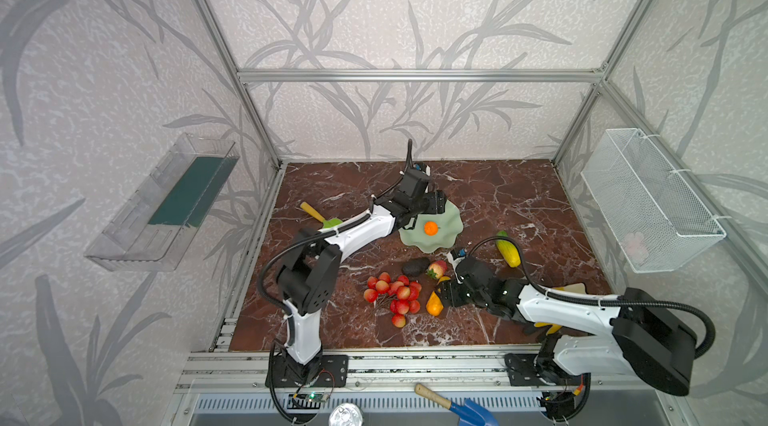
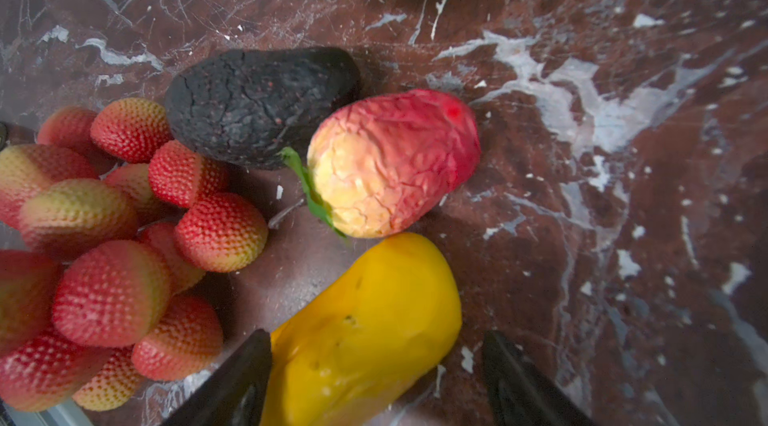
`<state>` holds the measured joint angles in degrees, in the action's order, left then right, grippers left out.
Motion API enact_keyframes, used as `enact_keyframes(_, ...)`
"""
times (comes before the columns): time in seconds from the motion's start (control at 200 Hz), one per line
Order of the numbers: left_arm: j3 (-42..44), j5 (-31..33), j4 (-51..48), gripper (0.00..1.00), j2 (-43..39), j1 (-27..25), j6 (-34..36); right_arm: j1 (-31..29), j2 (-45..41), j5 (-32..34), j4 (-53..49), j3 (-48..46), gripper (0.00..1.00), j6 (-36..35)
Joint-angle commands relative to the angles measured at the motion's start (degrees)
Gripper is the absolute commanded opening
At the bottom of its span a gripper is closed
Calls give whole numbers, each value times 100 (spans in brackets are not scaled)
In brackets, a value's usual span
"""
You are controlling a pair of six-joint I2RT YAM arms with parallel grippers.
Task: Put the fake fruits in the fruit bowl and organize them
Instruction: 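Drop the orange into the bowl with left gripper while right grasps yellow squash, then place the squash in the bowl with right gripper while left moves toward avocado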
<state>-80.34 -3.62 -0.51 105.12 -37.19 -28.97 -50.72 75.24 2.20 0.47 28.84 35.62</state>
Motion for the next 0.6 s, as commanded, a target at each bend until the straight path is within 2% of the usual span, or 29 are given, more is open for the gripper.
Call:
enact_keyframes(0.0, 694, 480, 1154, 84, -878, -16, 146, -43, 274, -124, 111, 245, 78, 220)
enact_keyframes(0.16, 2017, 1137, 1598, 86, -2167, -8, 216, -43, 619, -211, 186, 388, 70, 367)
enact_keyframes(0.31, 3300, 1801, 1515, 88, -3391, 20, 176, -43, 568, -133, 174, 343, 51, 486)
enact_keyframes(0.46, 4282, 2427, 1052, 89, -4529, 69, 113, -42, 162, 118, 208, 148, 40, 660)
enact_keyframes(0.595, 4885, 2678, 670, 90, -5338, 113, 114, -30, -597, 506, 28, 13, 34, 668)
